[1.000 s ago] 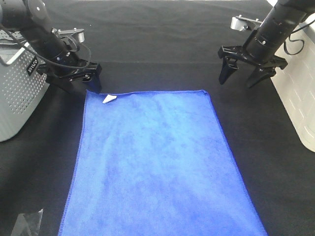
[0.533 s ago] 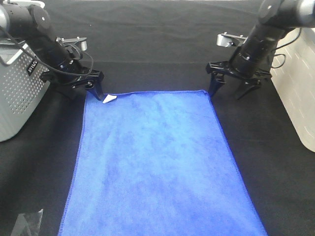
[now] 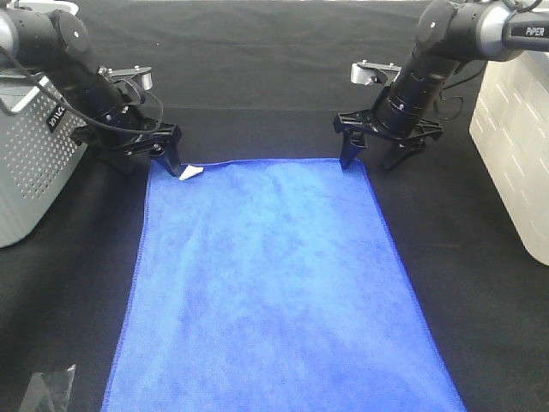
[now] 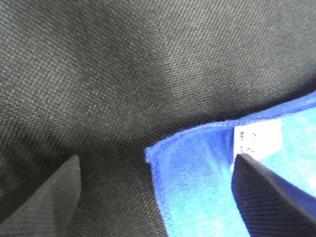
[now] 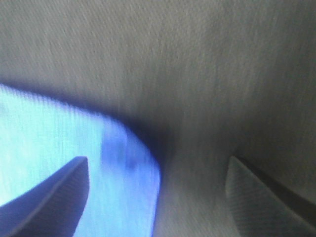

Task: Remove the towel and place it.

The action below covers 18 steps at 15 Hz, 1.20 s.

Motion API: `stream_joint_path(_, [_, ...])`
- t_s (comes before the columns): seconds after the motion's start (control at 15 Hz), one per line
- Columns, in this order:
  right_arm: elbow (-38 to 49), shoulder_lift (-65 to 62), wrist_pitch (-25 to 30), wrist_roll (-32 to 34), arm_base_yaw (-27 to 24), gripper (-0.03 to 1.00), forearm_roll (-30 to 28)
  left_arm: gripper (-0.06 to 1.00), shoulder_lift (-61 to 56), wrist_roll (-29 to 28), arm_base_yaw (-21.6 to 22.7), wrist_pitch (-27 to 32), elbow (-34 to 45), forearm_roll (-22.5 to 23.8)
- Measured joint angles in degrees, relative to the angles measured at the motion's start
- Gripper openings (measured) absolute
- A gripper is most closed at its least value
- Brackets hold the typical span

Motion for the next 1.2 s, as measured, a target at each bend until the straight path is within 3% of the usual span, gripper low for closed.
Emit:
stream_joint_path(0.4, [-0.92,0.63,-0.4,0.92,0.8,0.77,-0.46,0.79,0.0,0.0,0.0,1.66,0.0,-0.29])
stream_joint_path(0.67, [-0.97,0.8,-1.2,0.92,2.64,0.76,-1.09,0.79,0.0,1.66,-0.11,1.72,0.0,-2.98])
stream_joint_path(1.2, [-1.09,0.97,-1.2,0.92,2.69,0.76,-1.09,0.78,0.92,3.04,-1.15,1.15,-0.46,-2.81])
